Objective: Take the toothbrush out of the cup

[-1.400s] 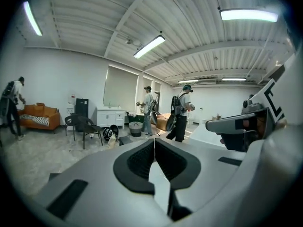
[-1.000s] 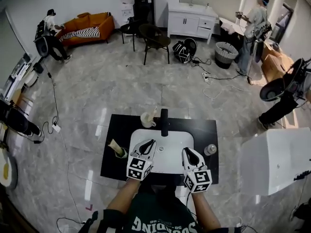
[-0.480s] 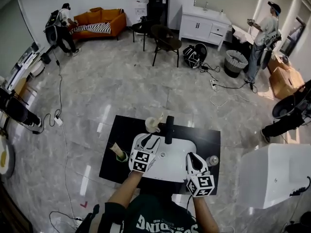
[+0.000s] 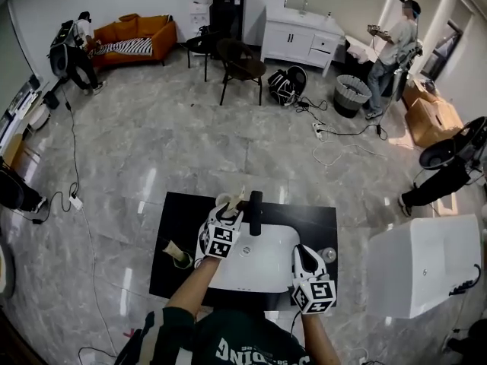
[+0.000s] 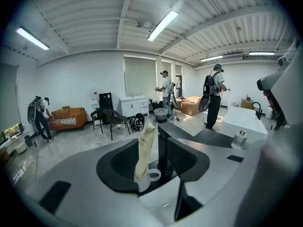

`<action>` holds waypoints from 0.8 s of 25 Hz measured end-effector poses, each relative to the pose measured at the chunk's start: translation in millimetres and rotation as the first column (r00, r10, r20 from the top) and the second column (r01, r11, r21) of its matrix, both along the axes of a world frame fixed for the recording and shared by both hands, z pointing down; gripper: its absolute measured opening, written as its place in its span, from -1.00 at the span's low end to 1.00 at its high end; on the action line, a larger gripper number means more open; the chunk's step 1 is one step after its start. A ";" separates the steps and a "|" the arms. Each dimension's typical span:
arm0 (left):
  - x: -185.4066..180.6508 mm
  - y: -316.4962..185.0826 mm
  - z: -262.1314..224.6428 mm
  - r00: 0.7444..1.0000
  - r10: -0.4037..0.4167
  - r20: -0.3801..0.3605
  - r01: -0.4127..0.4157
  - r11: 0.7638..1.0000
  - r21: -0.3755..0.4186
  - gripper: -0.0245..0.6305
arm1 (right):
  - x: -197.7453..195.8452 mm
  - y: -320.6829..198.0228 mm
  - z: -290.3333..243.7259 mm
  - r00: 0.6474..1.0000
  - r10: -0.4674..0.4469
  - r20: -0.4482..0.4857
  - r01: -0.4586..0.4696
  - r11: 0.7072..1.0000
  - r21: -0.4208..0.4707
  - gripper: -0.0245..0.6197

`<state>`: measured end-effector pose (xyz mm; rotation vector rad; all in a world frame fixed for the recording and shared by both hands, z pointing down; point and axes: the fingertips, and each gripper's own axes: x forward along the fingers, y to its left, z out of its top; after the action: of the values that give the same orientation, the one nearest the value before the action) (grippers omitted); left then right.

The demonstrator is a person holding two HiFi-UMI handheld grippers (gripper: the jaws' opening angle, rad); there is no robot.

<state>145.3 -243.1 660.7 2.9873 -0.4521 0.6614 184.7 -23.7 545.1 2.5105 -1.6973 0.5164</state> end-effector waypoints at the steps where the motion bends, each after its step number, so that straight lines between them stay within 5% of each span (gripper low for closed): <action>1: 4.2 -3.2 4.3 1.000 -0.001 0.006 0.001 1.000 -0.002 -0.37 | 3.0 3.2 1.7 1.000 0.014 0.000 -0.014 1.000 -0.006 -0.79; 14: 32.3 -32.8 43.1 0.998 -0.001 0.066 0.005 0.999 -0.054 -0.37 | 25.3 47.0 18.0 0.985 0.173 0.012 -0.172 0.983 -0.059 -0.79; 20: 31.2 -36.1 33.8 0.999 0.021 0.045 -0.020 1.000 -0.016 -0.62 | 25.9 54.8 17.9 0.979 0.203 0.018 -0.202 0.978 -0.060 -0.80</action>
<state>176.5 -279.2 694.5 2.9714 -0.4176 0.7321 210.6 31.1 563.0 2.6606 -1.4183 0.6039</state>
